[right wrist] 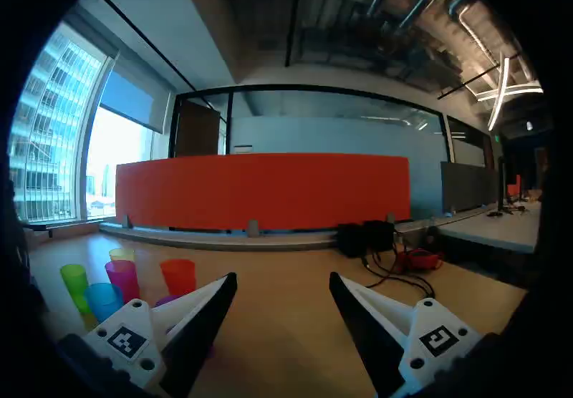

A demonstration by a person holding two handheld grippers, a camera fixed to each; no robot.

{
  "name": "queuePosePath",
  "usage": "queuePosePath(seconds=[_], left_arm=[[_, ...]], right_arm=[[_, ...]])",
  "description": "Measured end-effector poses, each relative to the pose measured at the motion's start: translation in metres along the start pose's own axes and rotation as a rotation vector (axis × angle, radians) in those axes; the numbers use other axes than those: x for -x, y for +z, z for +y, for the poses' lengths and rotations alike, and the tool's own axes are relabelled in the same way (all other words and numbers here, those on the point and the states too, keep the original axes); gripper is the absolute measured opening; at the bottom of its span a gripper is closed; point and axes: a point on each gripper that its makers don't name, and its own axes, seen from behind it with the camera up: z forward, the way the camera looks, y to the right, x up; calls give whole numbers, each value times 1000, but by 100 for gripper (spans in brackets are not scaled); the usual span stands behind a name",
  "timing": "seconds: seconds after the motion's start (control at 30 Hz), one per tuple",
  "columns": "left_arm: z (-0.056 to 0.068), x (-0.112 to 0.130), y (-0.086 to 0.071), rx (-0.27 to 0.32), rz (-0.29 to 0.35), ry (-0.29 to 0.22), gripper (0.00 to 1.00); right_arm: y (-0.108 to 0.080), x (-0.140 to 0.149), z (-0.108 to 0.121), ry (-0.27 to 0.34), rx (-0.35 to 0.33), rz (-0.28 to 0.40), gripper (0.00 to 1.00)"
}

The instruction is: Pour water

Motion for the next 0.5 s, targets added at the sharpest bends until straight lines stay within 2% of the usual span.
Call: queuePosePath(seconds=[0.5], left_arm=[[0,1,0,0,0,0,96]], right_arm=[[0,8,-4,-16,-8,-29,100]])
